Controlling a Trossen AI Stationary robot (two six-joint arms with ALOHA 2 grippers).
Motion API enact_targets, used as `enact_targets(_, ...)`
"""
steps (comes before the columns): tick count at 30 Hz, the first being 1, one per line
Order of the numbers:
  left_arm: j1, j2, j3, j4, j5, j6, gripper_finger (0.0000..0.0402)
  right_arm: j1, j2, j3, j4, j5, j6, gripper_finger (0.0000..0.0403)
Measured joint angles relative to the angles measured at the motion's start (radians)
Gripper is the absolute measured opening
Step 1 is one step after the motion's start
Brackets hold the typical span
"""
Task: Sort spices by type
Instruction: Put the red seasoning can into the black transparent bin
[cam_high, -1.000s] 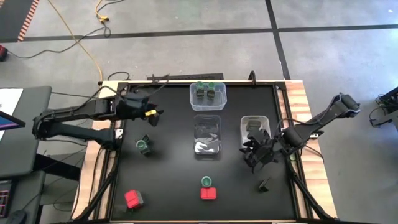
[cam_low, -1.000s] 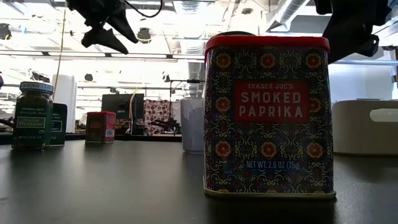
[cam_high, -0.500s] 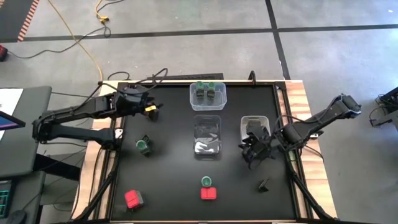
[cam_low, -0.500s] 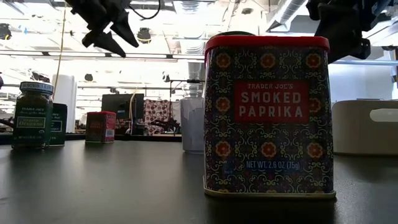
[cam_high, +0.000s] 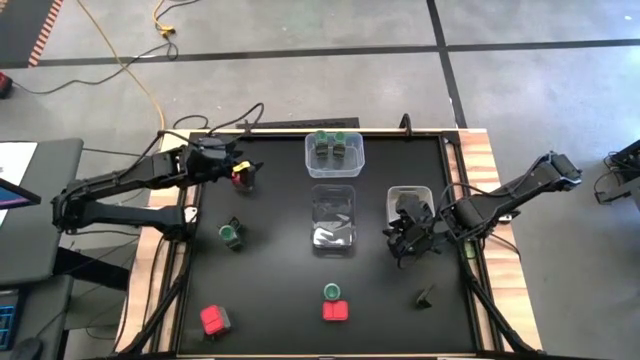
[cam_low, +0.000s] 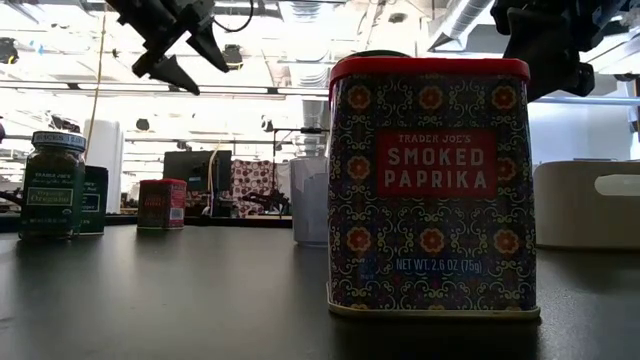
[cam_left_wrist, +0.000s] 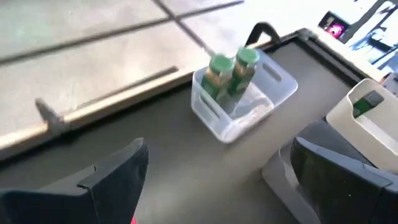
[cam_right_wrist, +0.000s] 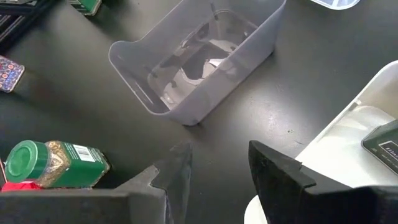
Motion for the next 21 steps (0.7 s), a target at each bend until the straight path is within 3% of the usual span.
enact_targets(4,0.055,0.003,0.000,0.071,0.029,0.041,0.0375,0.000,0.000,0.000,0.000,0.000,0.001,0.0185)
enact_targets(9,0.185,0.085,0.085,0.021,0.206,0.222,0.0375,0.000,0.000,0.000,0.011,0.000,0.001,0.0185)
enact_targets(14,0.304,0.292,0.320,-0.287,0.292,0.386,0.0375,0.000,0.000,0.000,0.011,0.000,0.002,0.0185)
enact_targets(17,0.344,0.428,0.474,-0.477,0.283,0.534,0.0375,0.000,0.000,0.000,0.012,0.000,0.002,0.0185)
enact_targets(21,0.355,0.574,0.580,-0.659,0.230,0.749,0.0375,0.000,0.000,0.000,0.012,0.000,0.004,0.0185)
